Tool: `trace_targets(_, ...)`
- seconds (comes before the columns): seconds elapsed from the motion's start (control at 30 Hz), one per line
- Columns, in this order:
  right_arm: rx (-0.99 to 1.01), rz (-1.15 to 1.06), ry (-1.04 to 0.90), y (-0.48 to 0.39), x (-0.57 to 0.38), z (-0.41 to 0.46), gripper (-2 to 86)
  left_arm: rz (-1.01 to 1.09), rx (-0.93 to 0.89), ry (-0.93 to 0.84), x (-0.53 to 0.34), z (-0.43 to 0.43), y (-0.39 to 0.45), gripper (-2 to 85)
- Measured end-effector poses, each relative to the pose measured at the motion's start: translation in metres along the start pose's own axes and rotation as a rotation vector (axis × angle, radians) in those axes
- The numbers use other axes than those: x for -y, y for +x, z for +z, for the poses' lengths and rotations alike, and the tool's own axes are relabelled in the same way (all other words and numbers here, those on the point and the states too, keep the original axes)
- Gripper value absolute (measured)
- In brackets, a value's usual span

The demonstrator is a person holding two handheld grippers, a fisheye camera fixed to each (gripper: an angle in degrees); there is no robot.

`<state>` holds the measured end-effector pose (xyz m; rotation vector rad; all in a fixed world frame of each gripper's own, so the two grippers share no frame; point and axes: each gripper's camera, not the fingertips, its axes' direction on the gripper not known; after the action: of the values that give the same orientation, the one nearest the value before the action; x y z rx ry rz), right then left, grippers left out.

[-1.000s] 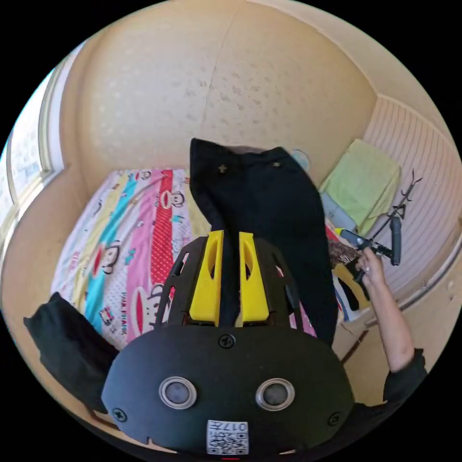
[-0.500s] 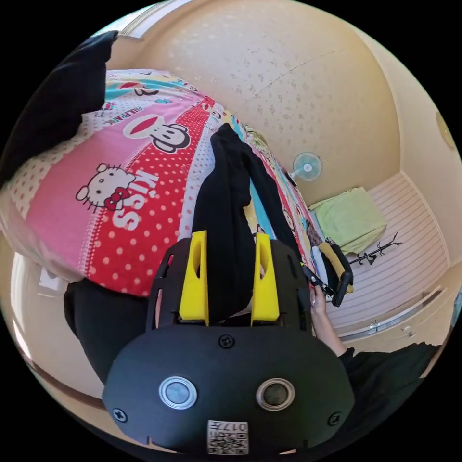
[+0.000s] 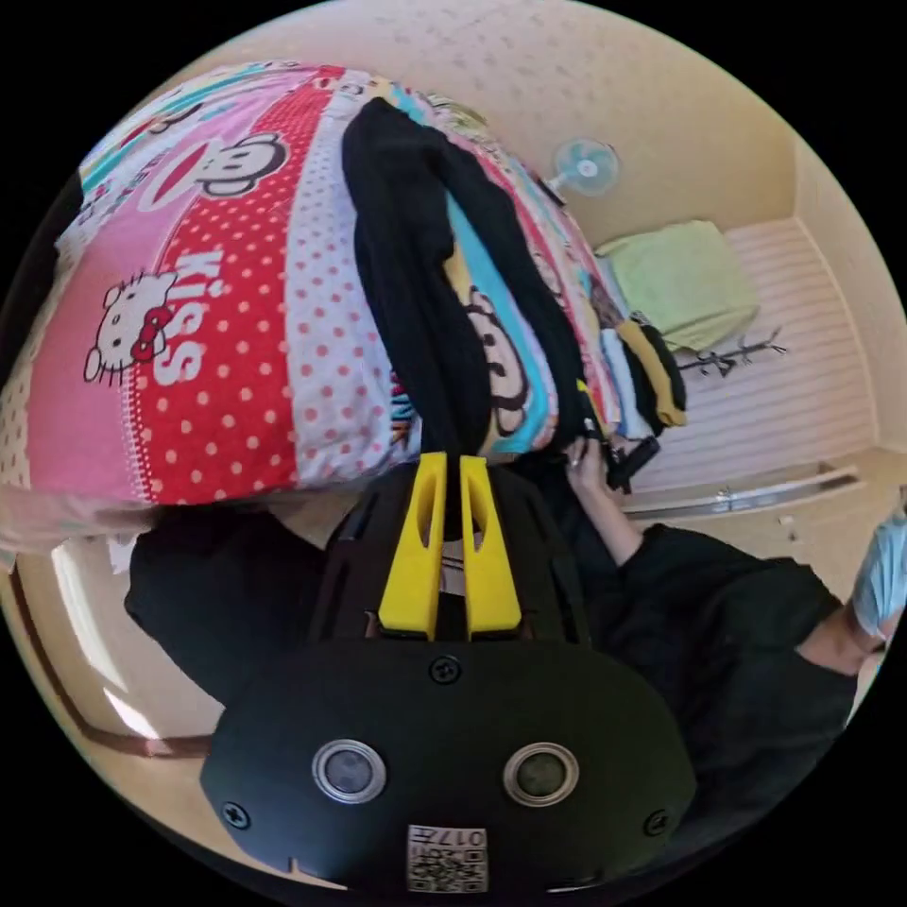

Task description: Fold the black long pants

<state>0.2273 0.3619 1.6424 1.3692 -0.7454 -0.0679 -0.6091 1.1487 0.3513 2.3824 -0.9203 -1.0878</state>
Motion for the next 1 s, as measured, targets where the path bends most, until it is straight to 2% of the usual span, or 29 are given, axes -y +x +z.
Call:
trace_targets(0.07, 0.018, 0.009, -0.005, 0.005, -0.001, 0.000, 0.5, 0.020, -0.034, 0.021, -0.003, -0.029, 0.005, 2.6)
trace_targets(0.13, 0.022, 0.014, -0.006, 0.008, -0.002, 0.001, 0.5, -0.085, 0.070, -0.029, -0.003, -0.044, -0.012, 3.1)
trace_targets(0.17, 0.019, 0.017, -0.008, 0.010, -0.003, 0.002, 0.5, -0.195, 0.128, -0.058, -0.004, -0.045, -0.035, 3.9)
trace_targets(0.2, 0.015, 0.019, -0.009, 0.012, -0.003, 0.003, 0.5, -0.335, 0.099, -0.104, -0.007, -0.038, -0.059, 4.8)
trace_targets(0.23, 0.013, 0.018, -0.009, 0.012, -0.004, 0.003, 0.5, -0.378, 0.062, -0.135, -0.009, -0.032, -0.067, 5.3)
trace_targets(0.3, 0.006, 0.026, -0.019, 0.016, -0.003, 0.005, 0.5, -0.343, -0.006, -0.111, -0.013, -0.017, -0.059, 8.5)
trace_targets(0.43, -0.007, 0.021, -0.047, 0.020, 0.001, 0.008, 0.5, -0.234, 0.201, 0.101, -0.012, -0.010, -0.013, 14.9)
trace_targets(0.57, 0.010, 0.001, -0.199, 0.029, 0.021, 0.002, 0.5, -0.160, 0.189, 0.022, 0.025, 0.017, 0.008, 20.5)
trace_targets(0.7, 0.084, -0.136, -0.266, 0.042, 0.039, -0.029, 1.0, -0.219, 0.252, 0.056, 0.024, 0.013, 0.014, 19.2)
trace_targets(0.87, 0.074, -0.017, -0.252, 0.089, 0.049, -0.074, 4.6, -0.265, 0.328, -0.037, 0.004, -0.011, 0.001, 16.9)
trace_targets(0.93, 0.050, 0.037, -0.328, 0.109, 0.048, -0.072, 7.4, -0.280, 0.300, 0.004, -0.008, -0.030, -0.004, 16.0)
trace_targets(1.0, 0.075, 0.094, -0.501, 0.131, 0.041, -0.047, 10.2, -0.273, 0.246, 0.056, -0.020, -0.054, -0.003, 15.8)
